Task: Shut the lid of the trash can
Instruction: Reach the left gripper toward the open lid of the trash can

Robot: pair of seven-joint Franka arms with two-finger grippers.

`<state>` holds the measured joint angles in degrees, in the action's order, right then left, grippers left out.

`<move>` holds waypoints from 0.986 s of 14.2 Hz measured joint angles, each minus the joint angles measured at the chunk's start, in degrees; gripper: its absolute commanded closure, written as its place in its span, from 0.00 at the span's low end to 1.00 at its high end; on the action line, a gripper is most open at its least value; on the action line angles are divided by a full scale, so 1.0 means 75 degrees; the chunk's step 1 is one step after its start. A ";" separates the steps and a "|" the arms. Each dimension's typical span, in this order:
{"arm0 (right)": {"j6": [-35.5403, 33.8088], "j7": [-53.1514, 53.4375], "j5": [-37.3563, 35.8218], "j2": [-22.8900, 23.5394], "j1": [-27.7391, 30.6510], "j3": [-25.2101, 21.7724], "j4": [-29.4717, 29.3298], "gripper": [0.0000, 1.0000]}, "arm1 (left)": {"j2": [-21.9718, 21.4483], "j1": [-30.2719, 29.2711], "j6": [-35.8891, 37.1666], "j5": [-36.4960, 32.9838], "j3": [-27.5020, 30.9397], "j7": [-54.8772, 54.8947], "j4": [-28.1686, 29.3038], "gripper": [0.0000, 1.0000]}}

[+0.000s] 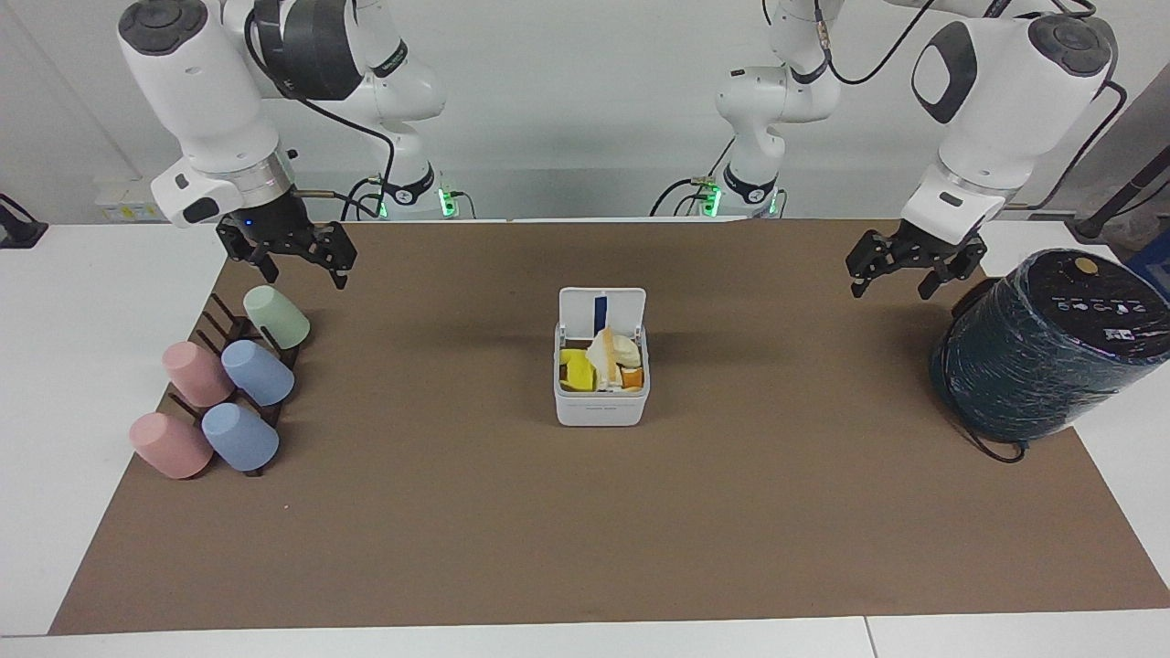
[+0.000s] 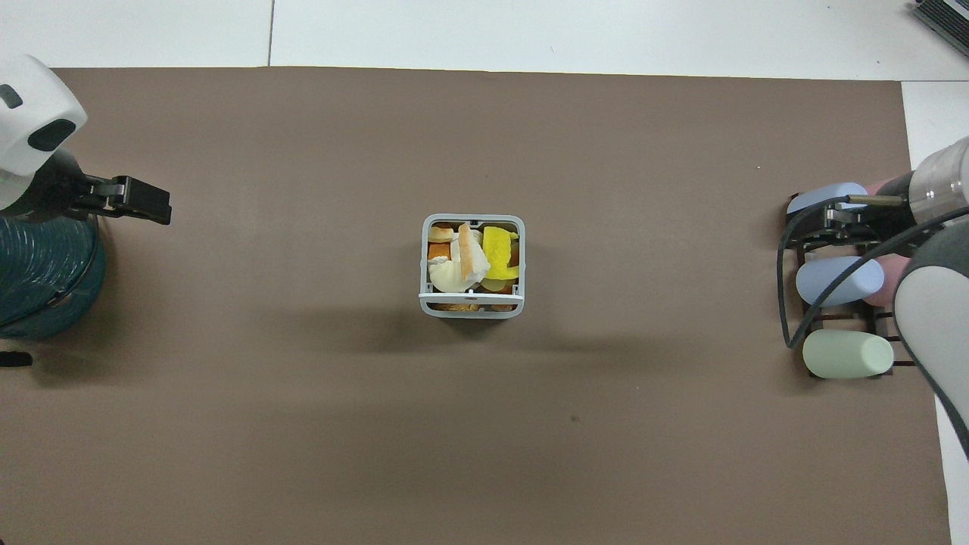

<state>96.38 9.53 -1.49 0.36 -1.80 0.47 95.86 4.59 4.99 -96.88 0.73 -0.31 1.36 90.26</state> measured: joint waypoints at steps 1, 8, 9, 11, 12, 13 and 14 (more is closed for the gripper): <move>0.0000 0.0000 0.0000 0.0000 0.0000 0.0000 0.0000 0.00 | 0.0000 0.0000 -0.0002 0.0000 -0.0001 0.0000 0.0000 0.00; 0.0000 0.0000 0.0000 0.0000 0.0000 0.0000 0.0000 0.00 | -0.0001 0.0527 -0.0022 0.0000 -0.0097 -0.0566 0.0015 0.00; 0.0000 0.0000 0.0000 0.0000 0.0000 0.0000 0.0000 0.00 | -0.0007 0.0820 -0.0063 0.0000 -0.0110 -0.0962 0.0051 0.00; 0.0000 0.0000 0.0000 0.0000 0.0000 0.0000 0.0000 0.00 | -0.0109 0.1469 -0.0444 0.0000 -0.0146 -0.1951 0.0385 0.10; 0.0000 0.0000 0.0000 0.0000 0.0000 0.0000 0.0000 0.00 | -0.0210 0.1779 -0.0729 0.0001 -0.0164 -0.2408 0.0672 0.24; 0.0000 0.0000 0.0000 0.0000 0.0000 0.0000 0.0000 0.00 | -0.0326 0.2052 -0.1028 0.0031 -0.0174 -0.2782 0.0990 0.34; 0.0000 0.0000 0.0000 0.0000 0.0000 0.0000 0.0000 0.00 | -0.0443 0.2283 -0.1316 0.0130 -0.0184 -0.3087 0.1313 0.55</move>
<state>96.38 9.53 -1.49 0.36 -1.80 0.47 95.86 1.27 22.11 -106.75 1.71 -1.69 -21.79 100.11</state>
